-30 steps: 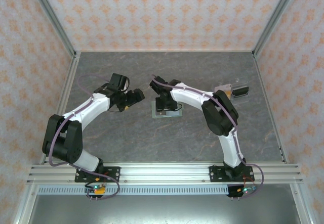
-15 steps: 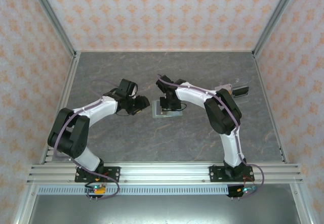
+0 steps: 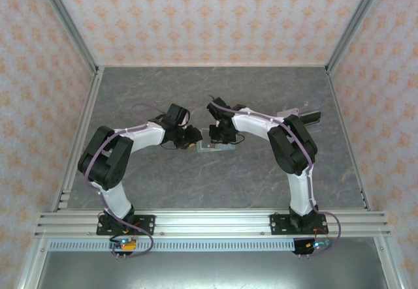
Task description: Take the credit cards out of the card holder
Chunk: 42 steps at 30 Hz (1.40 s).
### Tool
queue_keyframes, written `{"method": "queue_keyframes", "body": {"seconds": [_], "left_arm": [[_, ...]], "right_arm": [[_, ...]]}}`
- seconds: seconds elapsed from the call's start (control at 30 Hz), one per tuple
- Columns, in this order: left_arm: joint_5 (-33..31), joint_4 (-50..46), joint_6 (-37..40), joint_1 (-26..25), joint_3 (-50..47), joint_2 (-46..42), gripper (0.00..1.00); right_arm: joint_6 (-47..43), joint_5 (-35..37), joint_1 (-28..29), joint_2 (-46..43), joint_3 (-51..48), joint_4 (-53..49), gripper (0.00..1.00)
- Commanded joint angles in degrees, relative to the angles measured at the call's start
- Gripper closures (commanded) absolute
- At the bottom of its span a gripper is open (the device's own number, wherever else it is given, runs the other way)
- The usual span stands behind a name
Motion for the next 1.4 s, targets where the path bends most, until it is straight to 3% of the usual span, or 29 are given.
{"method": "queue_keyframes", "body": {"seconds": [0.0,0.43,0.8,1.13,1.37], "left_arm": [[0.0,0.8,-0.4,-0.7,2.3,1.6,0.69],[0.1,-1.2,0.3,-0.9,5.3,4.7,0.77],[1.0,-1.4,0.8,-1.0,5.8,6.5,0.76],[5.3,1.5,0.7,-1.0,6.0,7.1,0.78],[3.6,-1.7,3.7,-1.0,7.0,6.3,0.94]], "right_arm": [[1.0,3.3,-1.0,3.1,-3.2,0.2,0.84],[1.4,2.0,-1.2,3.4,-4.0,1.3,0.85],[1.6,1.7,-1.2,3.8,-3.9,1.3,0.85],[1.7,0.0,-1.3,3.6,-4.1,1.9,0.85],[1.2,-1.2,-1.4,0.7,-6.1,4.5,0.82]]}}
